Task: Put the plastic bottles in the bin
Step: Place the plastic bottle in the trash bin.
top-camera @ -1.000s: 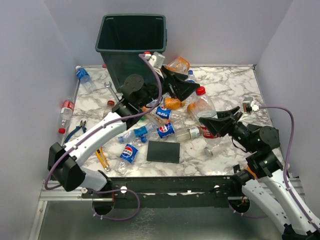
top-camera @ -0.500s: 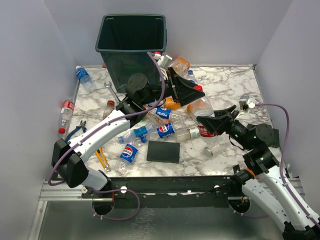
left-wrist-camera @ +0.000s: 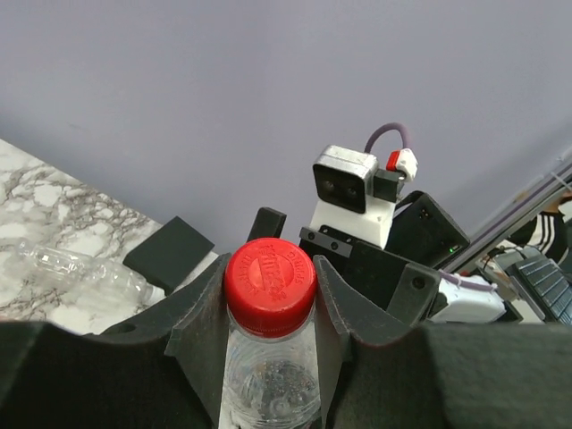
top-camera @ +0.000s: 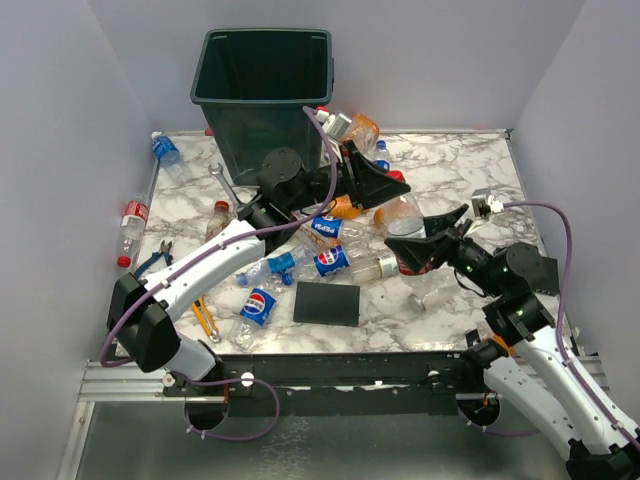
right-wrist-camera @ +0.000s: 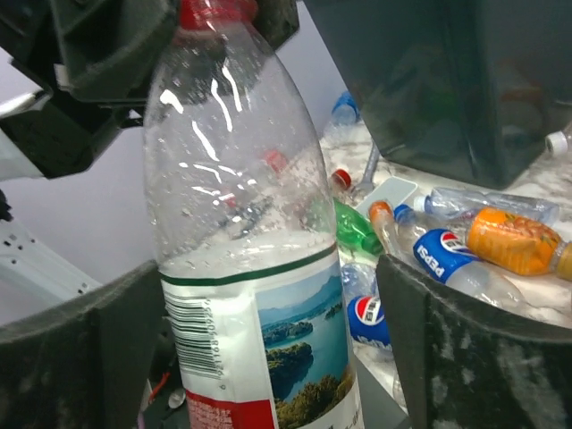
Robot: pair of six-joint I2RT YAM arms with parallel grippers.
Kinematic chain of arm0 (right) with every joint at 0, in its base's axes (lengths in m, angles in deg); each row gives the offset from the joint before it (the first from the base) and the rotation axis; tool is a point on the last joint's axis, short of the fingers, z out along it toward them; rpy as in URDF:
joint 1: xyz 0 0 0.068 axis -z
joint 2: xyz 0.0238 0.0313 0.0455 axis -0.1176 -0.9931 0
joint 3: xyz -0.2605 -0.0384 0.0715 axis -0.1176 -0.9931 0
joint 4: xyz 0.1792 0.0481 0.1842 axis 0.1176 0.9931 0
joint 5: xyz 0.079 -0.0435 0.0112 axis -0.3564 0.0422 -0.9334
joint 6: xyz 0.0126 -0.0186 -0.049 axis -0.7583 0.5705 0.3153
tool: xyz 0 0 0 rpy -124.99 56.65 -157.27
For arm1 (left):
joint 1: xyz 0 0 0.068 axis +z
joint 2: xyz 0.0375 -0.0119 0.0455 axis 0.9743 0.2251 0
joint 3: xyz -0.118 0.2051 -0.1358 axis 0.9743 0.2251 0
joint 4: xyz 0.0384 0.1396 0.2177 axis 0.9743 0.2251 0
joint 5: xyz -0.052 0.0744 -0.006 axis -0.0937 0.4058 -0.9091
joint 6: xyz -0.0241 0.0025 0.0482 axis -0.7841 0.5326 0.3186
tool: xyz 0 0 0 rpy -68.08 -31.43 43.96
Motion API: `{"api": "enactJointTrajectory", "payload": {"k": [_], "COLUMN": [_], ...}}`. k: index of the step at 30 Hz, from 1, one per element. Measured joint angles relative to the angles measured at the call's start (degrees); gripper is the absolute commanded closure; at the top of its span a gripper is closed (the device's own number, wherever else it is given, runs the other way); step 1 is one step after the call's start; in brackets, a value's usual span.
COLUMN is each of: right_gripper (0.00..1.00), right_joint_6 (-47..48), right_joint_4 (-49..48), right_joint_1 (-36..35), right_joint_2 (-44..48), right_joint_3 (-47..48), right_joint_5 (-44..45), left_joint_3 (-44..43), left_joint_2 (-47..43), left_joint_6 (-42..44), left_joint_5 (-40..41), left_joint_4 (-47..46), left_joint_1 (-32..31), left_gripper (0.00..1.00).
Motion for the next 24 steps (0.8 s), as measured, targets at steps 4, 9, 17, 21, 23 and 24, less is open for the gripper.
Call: {"api": "enactJointTrajectory", "payload": {"k": [4, 9, 17, 21, 23, 24], "right_gripper": [0.00, 0.00, 0.00, 0.00, 0.00, 0.00], "right_joint_6": [0.6, 3.0, 2.7, 0.7, -0.3, -0.6], "right_joint_4": [5.6, 15.9, 20.4, 21.4, 22.9, 23.4], "right_joint_1": [0.0, 0.1, 0.0, 0.0, 0.0, 0.0], "right_joint_2": [-0.2, 1.8, 13.0, 14.8, 14.6, 14.5], "right_joint_3": [2.0, 8.7, 8.8, 3.6, 1.9, 1.7], "right_joint_5": [0.0, 1.7, 9.9, 13.9, 15.3, 15.7], "left_joint_3": [0.0, -3.1, -21.1, -24.0, -26.4, -27.3], "left_joint_2": [-0.8, -4.3, -2.2, 3.2, 7.9, 10.6], "left_joint_6": [2.3, 13.0, 39.4, 53.2, 57.8, 59.4], "left_joint_5": [2.7, 13.7, 45.7, 55.1, 56.2, 56.1], "left_joint_4": [0.4, 7.3, 5.5, -6.3, -9.3, -10.2], "left_joint_1": [-0.2, 0.4, 5.0, 7.2, 8.6, 9.5], "left_gripper": [1.00, 1.00, 1.00, 1.00, 1.00, 1.00]}}
